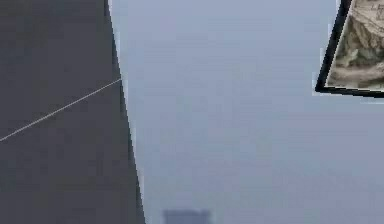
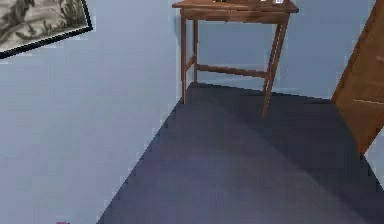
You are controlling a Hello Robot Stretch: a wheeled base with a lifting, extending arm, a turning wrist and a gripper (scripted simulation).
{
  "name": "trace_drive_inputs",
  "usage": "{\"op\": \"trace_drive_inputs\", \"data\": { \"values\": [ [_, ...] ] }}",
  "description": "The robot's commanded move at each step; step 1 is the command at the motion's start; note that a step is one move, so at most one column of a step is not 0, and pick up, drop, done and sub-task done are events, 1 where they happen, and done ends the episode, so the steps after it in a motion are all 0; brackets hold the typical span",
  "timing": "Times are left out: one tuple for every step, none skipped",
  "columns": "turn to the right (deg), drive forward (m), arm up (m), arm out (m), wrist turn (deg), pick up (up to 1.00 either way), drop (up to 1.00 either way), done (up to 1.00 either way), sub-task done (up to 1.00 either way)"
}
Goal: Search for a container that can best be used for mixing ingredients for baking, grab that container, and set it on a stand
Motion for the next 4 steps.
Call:
{"op": "trace_drive_inputs", "data": {
  "values": [
    [45.0, 0.0, 0.0, 0.0, 0.0, 0.0, 0.0, 0.0, 0.0],
    [45.0, 0.0, 0.0, 0.0, 0.0, 0.0, 0.0, 0.0, 0.0],
    [42.0, 0.0, 0.0, 0.0, 0.0, 0.0, 0.0, 0.0, 0.0],
    [0.0, 1.0, 0.0, 0.0, 0.0, 0.0, 0.0, 0.0, 0.0]
  ]
}}
